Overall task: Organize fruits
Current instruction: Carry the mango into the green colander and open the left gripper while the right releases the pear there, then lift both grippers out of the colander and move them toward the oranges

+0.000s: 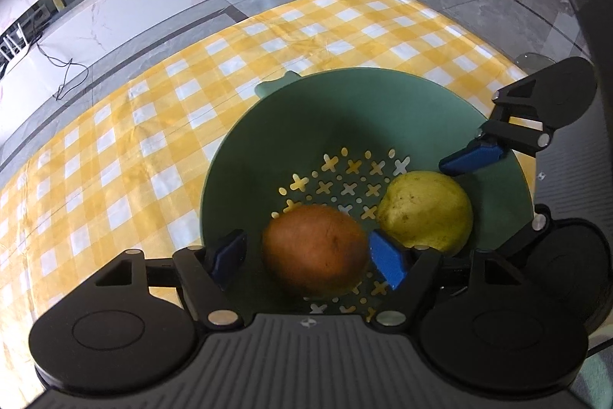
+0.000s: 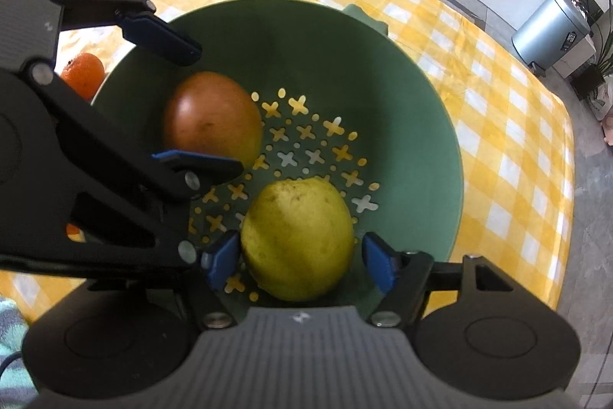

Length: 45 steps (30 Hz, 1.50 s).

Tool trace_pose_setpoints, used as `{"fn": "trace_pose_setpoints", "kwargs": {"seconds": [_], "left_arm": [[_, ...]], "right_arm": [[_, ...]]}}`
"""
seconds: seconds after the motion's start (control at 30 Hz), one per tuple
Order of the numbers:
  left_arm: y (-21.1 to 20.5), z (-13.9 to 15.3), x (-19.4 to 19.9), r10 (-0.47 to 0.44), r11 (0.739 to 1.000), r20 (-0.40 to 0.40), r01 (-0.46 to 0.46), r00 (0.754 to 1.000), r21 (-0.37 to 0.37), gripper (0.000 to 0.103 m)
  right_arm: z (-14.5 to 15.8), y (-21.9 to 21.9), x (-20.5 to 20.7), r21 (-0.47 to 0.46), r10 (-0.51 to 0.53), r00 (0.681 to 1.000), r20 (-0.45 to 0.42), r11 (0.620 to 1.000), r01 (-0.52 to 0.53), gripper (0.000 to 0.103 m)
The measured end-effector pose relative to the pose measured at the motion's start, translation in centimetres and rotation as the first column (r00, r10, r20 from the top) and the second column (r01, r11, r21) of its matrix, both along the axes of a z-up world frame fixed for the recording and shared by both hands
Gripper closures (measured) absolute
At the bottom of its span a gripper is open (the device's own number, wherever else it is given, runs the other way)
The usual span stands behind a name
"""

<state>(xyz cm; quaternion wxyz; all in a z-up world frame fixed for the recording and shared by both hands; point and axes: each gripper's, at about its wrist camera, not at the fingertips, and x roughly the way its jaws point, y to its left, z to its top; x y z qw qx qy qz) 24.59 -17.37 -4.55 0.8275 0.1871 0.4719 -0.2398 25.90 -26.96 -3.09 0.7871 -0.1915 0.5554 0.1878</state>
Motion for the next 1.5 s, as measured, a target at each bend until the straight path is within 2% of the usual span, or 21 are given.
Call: {"fn": "trace_pose_setpoints", "kwargs": {"seconds": [0.13, 0.23, 0.3, 0.4, 0.6, 0.67, 0.9, 1.13, 1.23, 1.37, 1.5], "left_arm": [[0.1, 0.1, -0.2, 0.008, 1.000, 0.009, -0.008, 1.000, 0.001, 0.017], [0.5, 0.9, -0.5, 0.023, 1.000, 0.028, -0.022, 0.999, -0.019, 0.017], [0.7, 1.5, -0.8, 0.030, 0.999, 0.039, -0.029, 0.999, -0.024, 0.017], [1.3, 2.7, -1.4, 0.040, 0.999, 0.058, -0.038, 0.998, -0.037, 0.017], [2.8, 5.3, -3.5, 0.072, 0.995, 0.118, -0.063, 0.990, -0.075, 0.017], [3.6, 6.2, -4.4, 0.092, 0.992, 0.138, -0.079, 0.986, -0.093, 0.018], [7.0, 8.6, -8.0, 0.140, 0.985, 0.199, -0.116, 0.970, -0.129, 0.017], [10.1, 9.7, -11.8, 0.178, 0.983, 0.278, -0.157, 0.944, -0.095, 0.017], [11.7, 9.9, -13.1, 0.194, 0.980, 0.284, -0.174, 0.939, -0.096, 0.017], [14.0, 10.3, -14.7, 0.213, 0.976, 0.280, -0.195, 0.936, -0.093, 0.017], [16.5, 10.1, -15.7, 0.237, 0.968, 0.217, -0.212, 0.947, -0.134, 0.017]], "right_arm": [[0.5, -0.2, -0.1, -0.002, 0.002, 1.000, 0.012, 1.000, -0.002, 0.034], [1.3, -0.3, -0.3, 0.001, -0.013, 0.999, 0.035, 1.000, 0.013, 0.029], [2.0, -0.4, -0.5, -0.002, -0.025, 0.998, 0.058, 1.000, 0.025, 0.021], [2.8, -0.4, -1.0, 0.007, -0.043, 0.996, 0.079, 0.999, 0.043, 0.021], [5.0, 0.0, -2.6, 0.012, -0.111, 0.979, 0.174, 0.994, 0.110, 0.015], [5.8, 0.1, -3.5, 0.035, -0.140, 0.969, 0.204, 0.990, 0.135, 0.011], [8.2, 0.9, -7.6, 0.177, -0.252, 0.925, 0.283, 0.962, 0.208, 0.011], [9.0, 2.7, -11.9, 0.363, -0.382, 0.874, 0.300, 0.893, 0.266, 0.011], [8.7, 3.9, -13.8, 0.413, -0.413, 0.858, 0.306, 0.869, 0.272, 0.011], [8.3, 5.8, -16.6, 0.445, -0.436, 0.831, 0.344, 0.856, 0.265, 0.011], [7.6, 6.8, -18.7, 0.483, -0.460, 0.809, 0.365, 0.837, 0.258, 0.011]]}}
